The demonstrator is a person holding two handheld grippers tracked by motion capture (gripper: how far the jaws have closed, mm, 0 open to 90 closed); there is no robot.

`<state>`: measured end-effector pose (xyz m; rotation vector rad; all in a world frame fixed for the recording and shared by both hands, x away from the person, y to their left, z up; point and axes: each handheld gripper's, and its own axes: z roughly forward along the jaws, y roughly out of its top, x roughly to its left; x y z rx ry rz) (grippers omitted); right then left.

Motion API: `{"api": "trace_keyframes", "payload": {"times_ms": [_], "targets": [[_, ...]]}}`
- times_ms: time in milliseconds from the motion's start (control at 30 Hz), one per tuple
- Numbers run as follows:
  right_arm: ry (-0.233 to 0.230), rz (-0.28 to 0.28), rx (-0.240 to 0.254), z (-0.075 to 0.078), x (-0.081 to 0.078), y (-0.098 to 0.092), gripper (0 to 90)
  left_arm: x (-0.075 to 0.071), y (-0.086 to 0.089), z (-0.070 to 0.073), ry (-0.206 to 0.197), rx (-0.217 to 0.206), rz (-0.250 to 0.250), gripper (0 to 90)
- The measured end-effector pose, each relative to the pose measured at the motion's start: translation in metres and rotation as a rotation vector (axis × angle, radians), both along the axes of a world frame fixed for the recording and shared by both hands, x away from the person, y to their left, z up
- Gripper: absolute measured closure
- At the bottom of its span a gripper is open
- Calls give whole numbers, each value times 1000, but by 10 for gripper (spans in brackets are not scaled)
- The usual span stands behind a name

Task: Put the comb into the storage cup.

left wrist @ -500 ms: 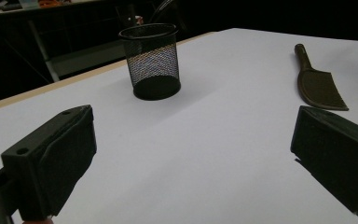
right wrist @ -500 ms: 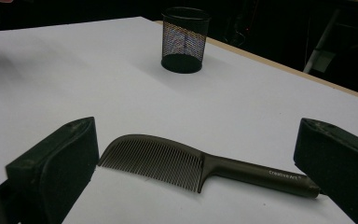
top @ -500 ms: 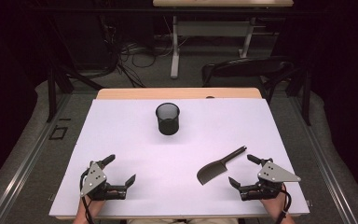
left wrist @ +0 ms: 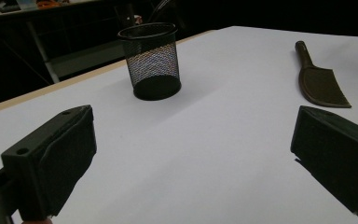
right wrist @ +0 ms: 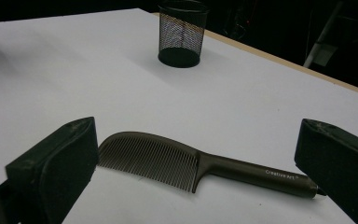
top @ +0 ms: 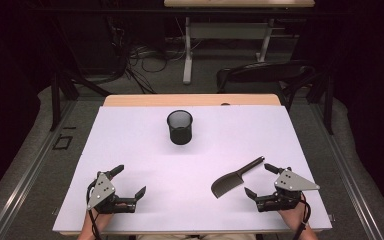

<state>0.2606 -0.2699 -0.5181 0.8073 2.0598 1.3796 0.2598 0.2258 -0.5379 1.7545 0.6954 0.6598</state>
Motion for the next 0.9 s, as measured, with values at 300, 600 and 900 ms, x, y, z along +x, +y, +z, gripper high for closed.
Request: {"api": "trace_keyframes", "payload": {"times_ms": [300,600,900], "targets": [[13,-15,-24,3,14,4,0,2,0,0,4,4,-1,0],[57,-14,-34,4,28,5,0,1,-1,0,-6,9,-2,1],[49,-37,-35,9,45,4,0,3,-2,-1,2,18,-10,0]]}}
